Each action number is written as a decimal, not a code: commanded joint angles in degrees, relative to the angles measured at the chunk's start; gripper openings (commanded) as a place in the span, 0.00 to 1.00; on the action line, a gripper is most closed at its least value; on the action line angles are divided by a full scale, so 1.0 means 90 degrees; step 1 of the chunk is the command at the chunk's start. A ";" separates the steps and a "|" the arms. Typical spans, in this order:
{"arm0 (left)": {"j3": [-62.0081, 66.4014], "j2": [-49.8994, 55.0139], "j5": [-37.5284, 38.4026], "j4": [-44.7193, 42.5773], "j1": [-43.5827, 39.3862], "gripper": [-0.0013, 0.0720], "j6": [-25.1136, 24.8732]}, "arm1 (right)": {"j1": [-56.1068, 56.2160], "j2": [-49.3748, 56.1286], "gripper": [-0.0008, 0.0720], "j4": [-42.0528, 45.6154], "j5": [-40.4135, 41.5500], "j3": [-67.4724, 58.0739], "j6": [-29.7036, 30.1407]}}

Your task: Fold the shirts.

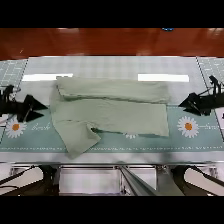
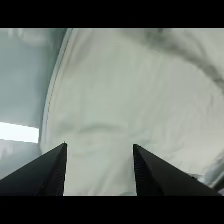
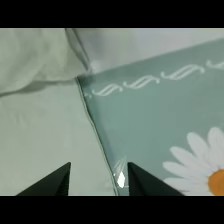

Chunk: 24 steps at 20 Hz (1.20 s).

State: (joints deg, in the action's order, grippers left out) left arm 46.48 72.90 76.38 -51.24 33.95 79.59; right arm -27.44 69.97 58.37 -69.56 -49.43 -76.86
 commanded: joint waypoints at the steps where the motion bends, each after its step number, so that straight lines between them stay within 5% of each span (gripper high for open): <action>1: -0.1950 -0.0884 -0.0338 0.0393 0.0872 0.71 -0.0505 | -0.0396 -0.1591 0.59 -0.1217 0.0658 0.1987 0.0673; 6: -0.2545 -0.0852 -0.0777 0.0299 0.0692 0.71 -0.0758 | -0.0384 -0.1940 0.58 -0.1367 0.0374 0.2339 0.0697; 12: -0.2560 -0.0447 -0.1537 0.0636 -0.0687 0.71 -0.0690 | -0.0384 -0.1940 0.58 -0.1484 0.0374 0.2339 0.0692; 13: -0.2552 -0.0381 -0.1724 0.0699 -0.0976 0.54 -0.0622 | -0.0384 -0.1940 0.58 -0.1484 0.0364 0.2339 0.0692; 14: -0.2535 -0.0335 -0.1787 0.0697 -0.1175 0.03 -0.0648 | -0.0393 -0.1940 0.58 -0.1430 0.0362 0.2339 0.0692; 19: -0.2421 -0.0333 -0.1576 0.0687 -0.1273 0.04 -0.0797 | -0.1411 -0.1940 0.58 0.0240 0.0024 0.2565 -0.0046; 24: -0.2421 -0.0333 -0.1583 0.0699 -0.1275 0.04 -0.0794 | -0.1489 -0.1834 0.58 -0.0129 -0.0051 0.3230 -0.0034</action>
State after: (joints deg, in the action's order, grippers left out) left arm 24.64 69.84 62.37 -44.84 22.72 72.60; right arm -39.88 52.86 57.01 -69.32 -22.65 -76.20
